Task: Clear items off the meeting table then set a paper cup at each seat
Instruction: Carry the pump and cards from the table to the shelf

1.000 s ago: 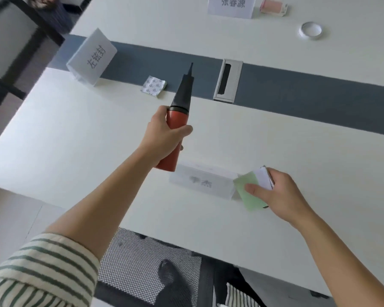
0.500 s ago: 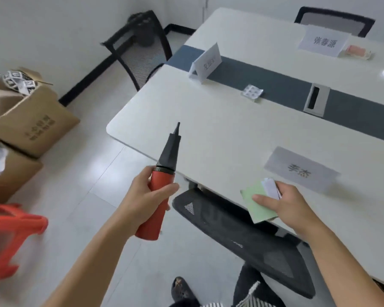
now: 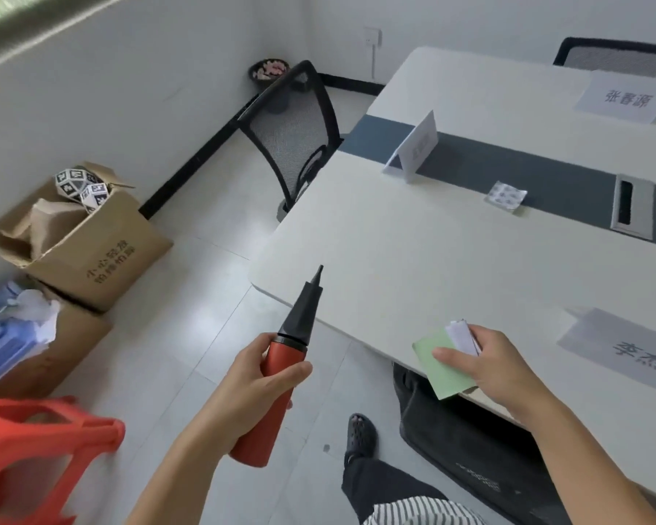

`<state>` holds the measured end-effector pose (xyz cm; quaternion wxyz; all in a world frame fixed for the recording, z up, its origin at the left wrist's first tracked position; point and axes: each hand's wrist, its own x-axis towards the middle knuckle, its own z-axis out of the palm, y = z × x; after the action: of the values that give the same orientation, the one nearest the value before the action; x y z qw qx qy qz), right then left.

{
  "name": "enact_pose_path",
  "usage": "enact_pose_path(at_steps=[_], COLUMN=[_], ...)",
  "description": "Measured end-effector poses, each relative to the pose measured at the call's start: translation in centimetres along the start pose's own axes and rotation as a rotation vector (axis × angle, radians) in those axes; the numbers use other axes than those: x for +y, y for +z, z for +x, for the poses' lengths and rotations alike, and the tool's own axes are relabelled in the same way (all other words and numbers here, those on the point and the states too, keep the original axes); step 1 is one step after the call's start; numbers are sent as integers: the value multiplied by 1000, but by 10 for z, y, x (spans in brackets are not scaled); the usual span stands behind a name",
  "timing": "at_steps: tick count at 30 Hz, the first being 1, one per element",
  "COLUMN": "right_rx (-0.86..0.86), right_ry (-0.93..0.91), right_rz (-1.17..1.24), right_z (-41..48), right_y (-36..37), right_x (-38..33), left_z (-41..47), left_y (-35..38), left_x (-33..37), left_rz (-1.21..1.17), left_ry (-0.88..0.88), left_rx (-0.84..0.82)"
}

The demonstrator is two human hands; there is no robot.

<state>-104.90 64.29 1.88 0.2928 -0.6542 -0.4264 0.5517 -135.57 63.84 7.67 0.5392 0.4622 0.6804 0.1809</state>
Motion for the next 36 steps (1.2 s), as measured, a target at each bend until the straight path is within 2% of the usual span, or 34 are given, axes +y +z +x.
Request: enact_pose_path(at_steps=[10, 18, 22, 30, 36], right_rx=[107, 359, 461, 666, 852], right_ry=[31, 159, 226, 316, 428], right_rz=[2, 19, 40, 154, 227], right_z=[98, 157, 189, 269, 370], right_y=[33, 36, 32, -46, -139], right_x=[-72, -96, -110, -97, -68], left_z=[121, 229, 279, 345, 388], left_y=[-73, -112, -120, -81, -37], left_x=[79, 130, 158, 207, 233], left_rz=[59, 175, 215, 287, 337], left_ry=[99, 190, 236, 236, 171], left_rx=[-97, -352, -404, -538, -497])
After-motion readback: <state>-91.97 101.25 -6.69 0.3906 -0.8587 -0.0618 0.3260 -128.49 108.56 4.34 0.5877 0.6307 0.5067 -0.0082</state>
